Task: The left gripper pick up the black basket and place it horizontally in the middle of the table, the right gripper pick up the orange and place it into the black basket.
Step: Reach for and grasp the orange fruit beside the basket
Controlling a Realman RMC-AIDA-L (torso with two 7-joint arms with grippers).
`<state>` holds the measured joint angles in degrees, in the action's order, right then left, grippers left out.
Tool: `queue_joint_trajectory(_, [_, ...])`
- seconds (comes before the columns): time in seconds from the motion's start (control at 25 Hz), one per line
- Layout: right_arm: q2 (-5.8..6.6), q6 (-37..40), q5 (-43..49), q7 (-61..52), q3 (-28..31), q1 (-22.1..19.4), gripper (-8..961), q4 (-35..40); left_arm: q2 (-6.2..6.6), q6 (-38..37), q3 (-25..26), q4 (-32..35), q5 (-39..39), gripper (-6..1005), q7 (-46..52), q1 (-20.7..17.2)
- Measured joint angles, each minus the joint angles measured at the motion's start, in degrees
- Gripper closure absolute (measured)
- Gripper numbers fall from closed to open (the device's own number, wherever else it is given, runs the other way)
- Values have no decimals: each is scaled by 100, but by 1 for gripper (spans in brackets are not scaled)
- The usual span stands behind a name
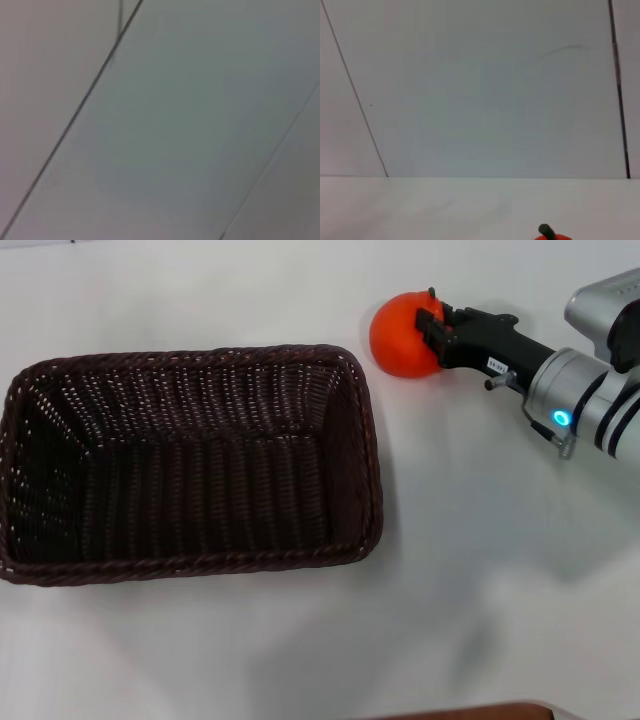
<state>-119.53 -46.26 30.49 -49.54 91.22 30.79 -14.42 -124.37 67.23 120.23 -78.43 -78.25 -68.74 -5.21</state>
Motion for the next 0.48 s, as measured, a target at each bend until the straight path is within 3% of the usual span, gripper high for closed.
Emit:
queue_joint_trajectory(0.08, [0, 74, 0, -11, 8, 4, 706, 0, -5, 178, -4, 384, 504, 274, -363, 37])
queue_joint_trajectory(0.24, [5, 60, -26, -25, 28, -111, 729, -170, 14, 672, 157, 1266, 1229, 274, -943, 191])
queue_joint_trajectory(0.48, [55, -536, 45, -134, -47, -853, 763, -1300, 11, 1580, 872, 2097, 1463, 274, -1651, 389])
